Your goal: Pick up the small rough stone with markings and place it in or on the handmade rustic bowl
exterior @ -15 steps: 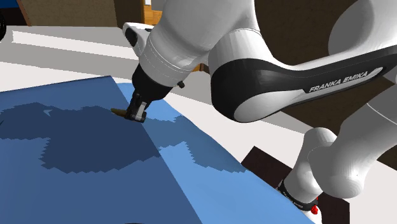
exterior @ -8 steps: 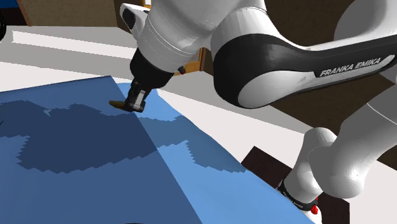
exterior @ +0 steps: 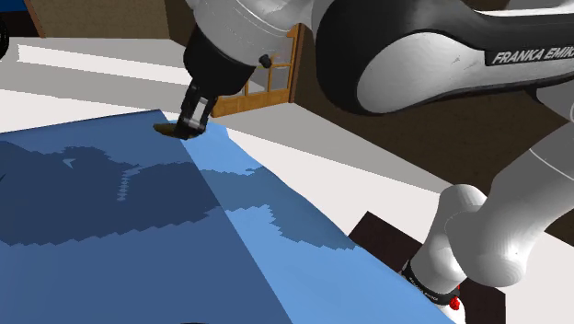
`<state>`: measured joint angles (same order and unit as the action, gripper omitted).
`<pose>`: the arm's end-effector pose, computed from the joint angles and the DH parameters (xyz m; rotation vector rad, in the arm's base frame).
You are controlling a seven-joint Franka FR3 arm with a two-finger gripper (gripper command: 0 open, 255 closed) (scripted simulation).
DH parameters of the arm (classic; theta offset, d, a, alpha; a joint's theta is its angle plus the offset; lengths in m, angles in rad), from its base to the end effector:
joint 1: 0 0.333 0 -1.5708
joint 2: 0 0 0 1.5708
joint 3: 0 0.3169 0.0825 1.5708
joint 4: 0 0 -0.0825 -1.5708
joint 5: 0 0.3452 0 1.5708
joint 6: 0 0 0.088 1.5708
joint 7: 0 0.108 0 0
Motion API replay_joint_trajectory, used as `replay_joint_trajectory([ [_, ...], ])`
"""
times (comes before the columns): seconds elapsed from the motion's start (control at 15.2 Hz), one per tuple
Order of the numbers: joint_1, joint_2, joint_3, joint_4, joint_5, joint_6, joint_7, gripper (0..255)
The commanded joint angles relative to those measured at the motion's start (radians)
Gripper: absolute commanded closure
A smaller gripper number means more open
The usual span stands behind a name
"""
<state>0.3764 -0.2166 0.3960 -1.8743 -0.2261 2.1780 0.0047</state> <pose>0.3477 0.3583 0.6550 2.6628 1.2255 0.8643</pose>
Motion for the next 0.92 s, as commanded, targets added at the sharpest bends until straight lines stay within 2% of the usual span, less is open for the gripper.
replay_joint_trajectory([
  [0.0, 0.0, 0.002, 0.0, 0.026, 0.003, -0.025, -0.006, 255],
  [0.86, 0.0, 0.054, 0.01, 0.255, -0.001, -0.204, -0.038, 255],
])
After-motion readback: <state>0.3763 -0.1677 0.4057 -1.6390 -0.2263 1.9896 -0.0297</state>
